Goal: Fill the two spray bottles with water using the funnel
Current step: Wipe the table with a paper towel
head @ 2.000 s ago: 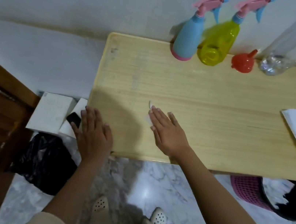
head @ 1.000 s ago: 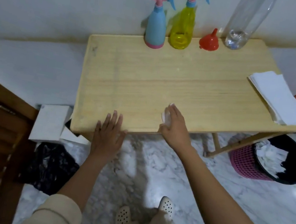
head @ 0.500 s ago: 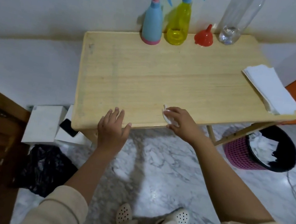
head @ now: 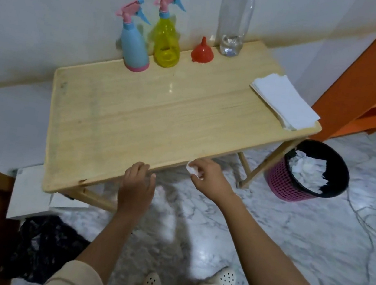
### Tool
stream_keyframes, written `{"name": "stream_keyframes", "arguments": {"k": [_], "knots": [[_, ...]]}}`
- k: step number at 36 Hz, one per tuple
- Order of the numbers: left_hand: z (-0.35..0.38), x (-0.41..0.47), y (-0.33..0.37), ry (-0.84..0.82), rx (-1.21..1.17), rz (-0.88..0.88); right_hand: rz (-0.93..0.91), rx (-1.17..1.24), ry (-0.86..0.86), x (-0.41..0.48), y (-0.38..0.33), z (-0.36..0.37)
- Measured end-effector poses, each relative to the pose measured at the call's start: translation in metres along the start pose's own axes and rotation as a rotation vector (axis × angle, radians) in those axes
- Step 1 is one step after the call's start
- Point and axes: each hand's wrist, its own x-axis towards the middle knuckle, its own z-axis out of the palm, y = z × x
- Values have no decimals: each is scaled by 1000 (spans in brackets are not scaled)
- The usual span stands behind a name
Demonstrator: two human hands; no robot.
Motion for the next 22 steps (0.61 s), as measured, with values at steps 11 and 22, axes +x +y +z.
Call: {"name": "stream_keyframes", "arguments": {"k": [11,22], "knots": [[101,4,178,-478,-149,396,362,59,228,-81,140,-137],[186,51,374,-868,-88,457,715,170,528,-156,263,-263]]}}
